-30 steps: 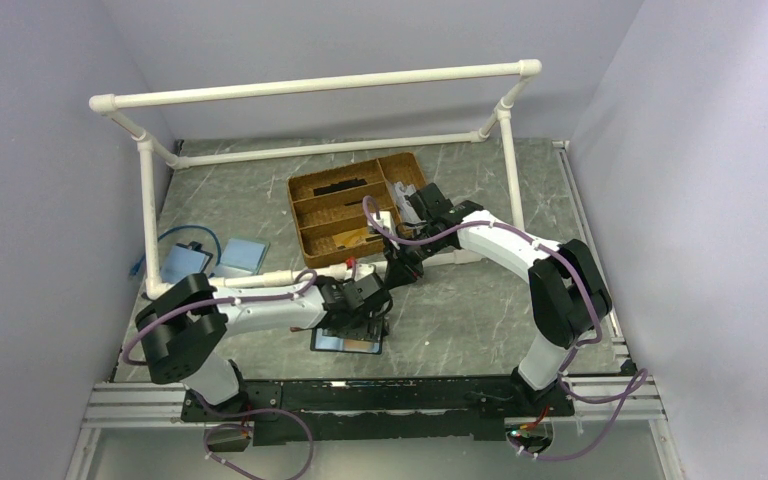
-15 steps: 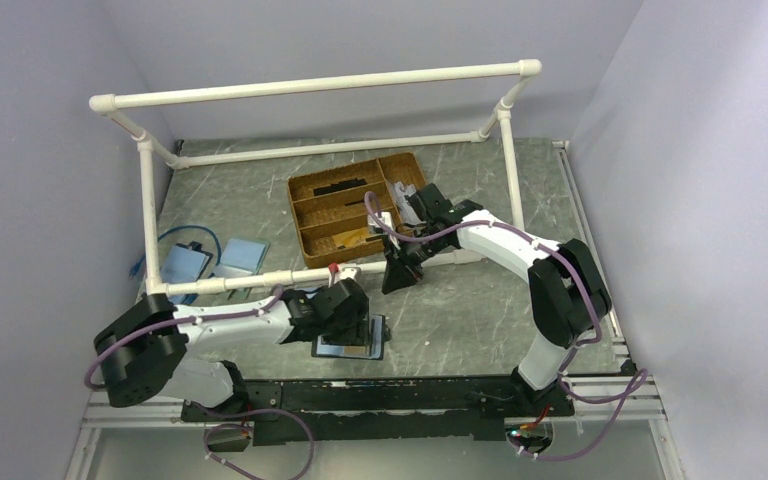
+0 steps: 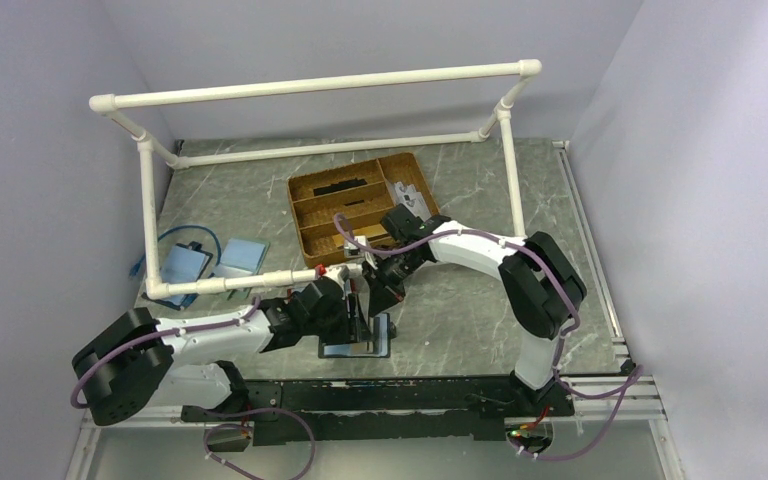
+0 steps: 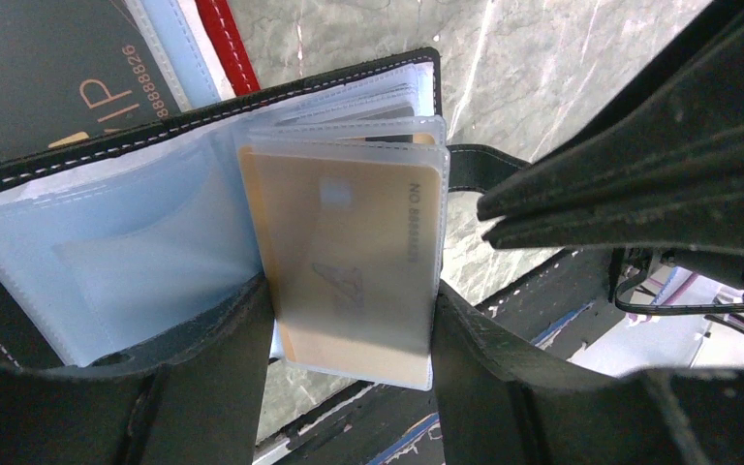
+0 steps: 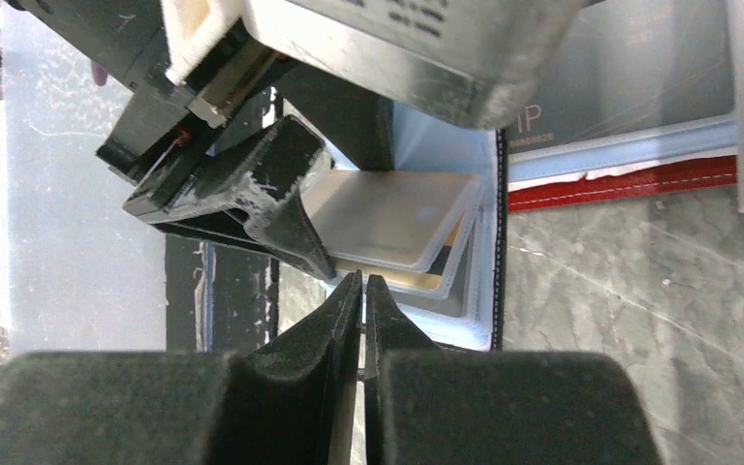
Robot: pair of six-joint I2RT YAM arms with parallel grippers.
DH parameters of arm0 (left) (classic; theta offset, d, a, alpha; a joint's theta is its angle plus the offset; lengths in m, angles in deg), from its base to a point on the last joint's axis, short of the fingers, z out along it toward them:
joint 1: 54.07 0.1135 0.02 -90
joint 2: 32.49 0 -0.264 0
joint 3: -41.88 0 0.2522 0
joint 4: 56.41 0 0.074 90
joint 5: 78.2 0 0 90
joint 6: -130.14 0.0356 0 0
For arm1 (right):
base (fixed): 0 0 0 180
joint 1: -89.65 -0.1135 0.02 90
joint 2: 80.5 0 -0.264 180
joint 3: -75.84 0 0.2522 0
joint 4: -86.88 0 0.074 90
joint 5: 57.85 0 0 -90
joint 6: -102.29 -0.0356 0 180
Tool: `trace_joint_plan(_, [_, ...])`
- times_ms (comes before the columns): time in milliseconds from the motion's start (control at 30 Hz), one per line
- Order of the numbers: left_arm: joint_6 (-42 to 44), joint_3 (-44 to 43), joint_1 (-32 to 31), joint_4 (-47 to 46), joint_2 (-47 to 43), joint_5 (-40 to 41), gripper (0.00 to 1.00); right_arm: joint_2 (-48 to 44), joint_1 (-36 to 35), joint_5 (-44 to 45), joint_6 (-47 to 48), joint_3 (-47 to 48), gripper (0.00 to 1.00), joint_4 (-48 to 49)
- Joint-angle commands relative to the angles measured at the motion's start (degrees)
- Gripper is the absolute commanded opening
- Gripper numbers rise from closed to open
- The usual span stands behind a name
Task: Take the credit cards out of the card holder
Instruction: Remove the credit card from the card holder.
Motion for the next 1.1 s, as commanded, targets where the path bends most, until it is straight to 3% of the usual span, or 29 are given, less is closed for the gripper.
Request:
trace_joint_plan(0, [-1.6, 1.5, 0.5, -5.7, -0.9, -4.1, 0.56, 0.1, 0.5, 1.7, -2.3, 1.2, 0.07, 3.1])
trace_joint_plan(433, [-1.8, 3.4, 1.7, -8.3, -2.2, -6.4, 0.58, 3.8, -0.5, 3.5, -0.3, 2.5, 0.04, 0.8])
trace_joint_plan(733, [-1.9, 4.7, 2.3, -11.2, -2.5, -8.7, 0.74, 3.9, -1.4, 4.2, -1.6, 2.3, 0.04, 2.1])
trace_joint_plan(900, [-2.5, 5.3, 2.6, -11.1, -2.9, -8.2, 0.73, 4.0, -1.8, 3.0, -2.8, 2.1, 0.04, 3.0])
trace_joint_plan(1067, [-3.4, 5.7, 2.8, -8.6, -5.0, -5.8, 0.63, 4.1, -2.0, 0.4, -7.4, 1.4, 0.04, 6.2])
